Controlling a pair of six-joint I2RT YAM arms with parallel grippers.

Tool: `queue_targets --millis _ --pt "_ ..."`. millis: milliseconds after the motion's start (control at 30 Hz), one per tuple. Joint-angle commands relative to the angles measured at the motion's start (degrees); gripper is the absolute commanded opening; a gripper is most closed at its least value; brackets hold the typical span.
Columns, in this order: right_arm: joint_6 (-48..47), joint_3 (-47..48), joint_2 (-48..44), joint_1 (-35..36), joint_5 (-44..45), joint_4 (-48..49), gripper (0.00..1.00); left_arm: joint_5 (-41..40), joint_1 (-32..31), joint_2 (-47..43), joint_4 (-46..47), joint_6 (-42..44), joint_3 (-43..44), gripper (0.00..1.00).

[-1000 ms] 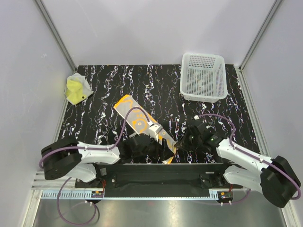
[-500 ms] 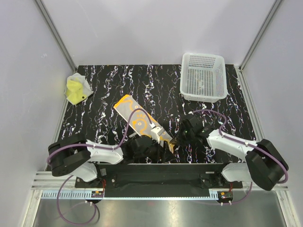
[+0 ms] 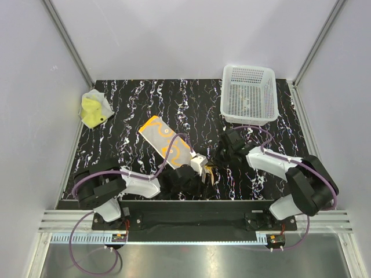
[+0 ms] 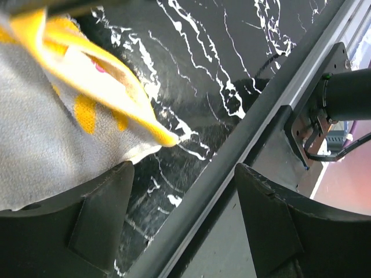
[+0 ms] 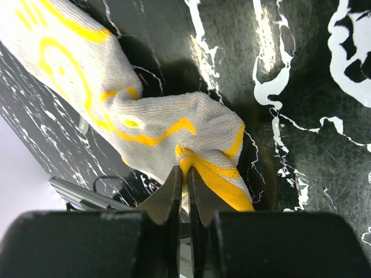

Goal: Roll the towels
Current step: Fold the towel

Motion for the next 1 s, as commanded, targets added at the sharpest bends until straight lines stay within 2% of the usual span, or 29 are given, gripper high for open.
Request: queue_targets --millis 0,67,167,333,467,533,667,767,967 --pt "-0.9 1.66 1.62 -0.29 -3.36 2.53 0.0 -1.22 -0.25 0.48 0.56 1.87 1.76 0.75" --pt "-1.25 1.4 1.18 -0.29 -4.33 2.36 0.0 -1.22 -0.25 -1.19 0.3 1.79 1.32 0.75" --pt "-0.91 -1.23 -2.06 -0.29 -3.89 1.49 0.0 -2.62 -0.25 -7.33 -4.78 2.57 1.4 0.75" --pt "-0.64 -7.73 -11.29 -0.29 -0.91 -2.99 0.0 -9.12 -0.34 -20.08 -18.67 5.38 3.33 0.77" --pt "0.5 -13.35 -17.44 -0.29 -0.2 -4.49 0.0 -12.82 -0.34 -24.83 -19.4 8.02 2.37 0.8" --pt "1.29 -15.03 -18.59 -0.29 -0.46 -4.41 0.0 -11.68 -0.34 -24.4 -15.45 9.25 1.58 0.8" --pt "2.08 -15.22 -21.22 -0.29 -0.99 -5.28 0.0 -7.46 -0.34 -16.7 -5.35 9.0 1.05 0.81" --pt "2.26 -13.12 -22.9 -0.29 0.06 -7.04 0.0 -5.0 -0.34 -9.76 -2.26 7.42 2.45 0.8" --pt "0.33 -6.0 -20.1 -0.55 2.09 -10.3 0.0 -2.98 -0.34 -3.05 -1.11 5.39 3.07 0.79"
